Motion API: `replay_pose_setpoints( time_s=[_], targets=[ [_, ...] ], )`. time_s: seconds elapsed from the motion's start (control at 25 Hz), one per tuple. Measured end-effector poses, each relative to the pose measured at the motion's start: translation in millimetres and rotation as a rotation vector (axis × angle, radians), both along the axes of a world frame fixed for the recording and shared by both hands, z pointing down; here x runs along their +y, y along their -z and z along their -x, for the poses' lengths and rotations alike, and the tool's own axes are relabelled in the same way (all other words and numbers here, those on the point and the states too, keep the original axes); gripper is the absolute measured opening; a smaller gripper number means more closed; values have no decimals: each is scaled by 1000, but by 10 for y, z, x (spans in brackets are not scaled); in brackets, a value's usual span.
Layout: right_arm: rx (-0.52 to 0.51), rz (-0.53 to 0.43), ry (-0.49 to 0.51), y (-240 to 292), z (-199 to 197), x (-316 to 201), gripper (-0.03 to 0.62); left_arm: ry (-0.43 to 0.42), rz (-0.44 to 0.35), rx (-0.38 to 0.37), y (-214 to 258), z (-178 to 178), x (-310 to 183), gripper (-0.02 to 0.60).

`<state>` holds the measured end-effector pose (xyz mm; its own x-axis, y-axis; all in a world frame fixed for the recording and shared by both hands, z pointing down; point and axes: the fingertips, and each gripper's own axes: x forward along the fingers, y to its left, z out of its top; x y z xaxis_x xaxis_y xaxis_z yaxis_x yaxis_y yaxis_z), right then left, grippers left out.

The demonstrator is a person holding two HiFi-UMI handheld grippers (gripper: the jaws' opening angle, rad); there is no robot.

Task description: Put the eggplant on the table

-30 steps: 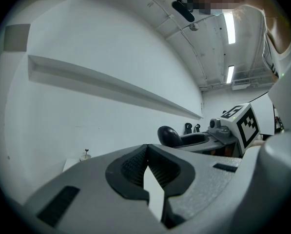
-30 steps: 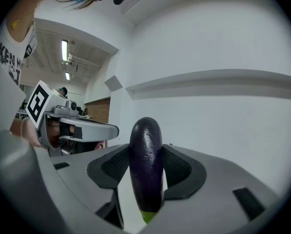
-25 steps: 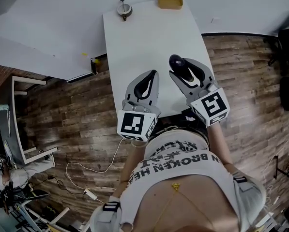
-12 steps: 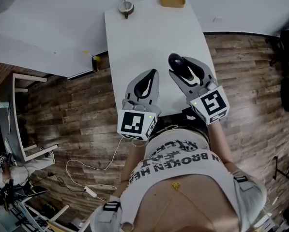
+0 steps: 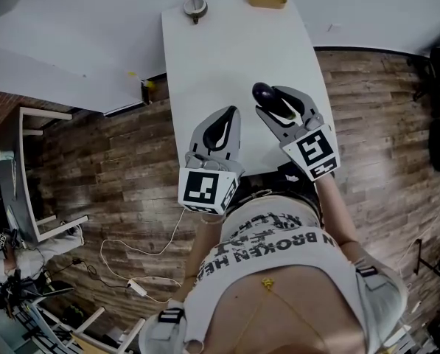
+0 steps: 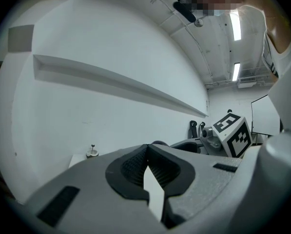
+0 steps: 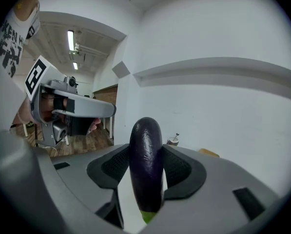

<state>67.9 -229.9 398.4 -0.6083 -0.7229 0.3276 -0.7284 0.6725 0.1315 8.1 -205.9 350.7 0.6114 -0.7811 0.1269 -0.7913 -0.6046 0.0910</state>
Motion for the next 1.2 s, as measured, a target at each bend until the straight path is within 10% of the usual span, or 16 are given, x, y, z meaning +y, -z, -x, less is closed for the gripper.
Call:
replay_pose_setpoints(
  time_s=[1.2],
  targets=[
    [404,327,321,-2193,363,119,210,138,102,-5,-376,492,188,6]
  ],
)
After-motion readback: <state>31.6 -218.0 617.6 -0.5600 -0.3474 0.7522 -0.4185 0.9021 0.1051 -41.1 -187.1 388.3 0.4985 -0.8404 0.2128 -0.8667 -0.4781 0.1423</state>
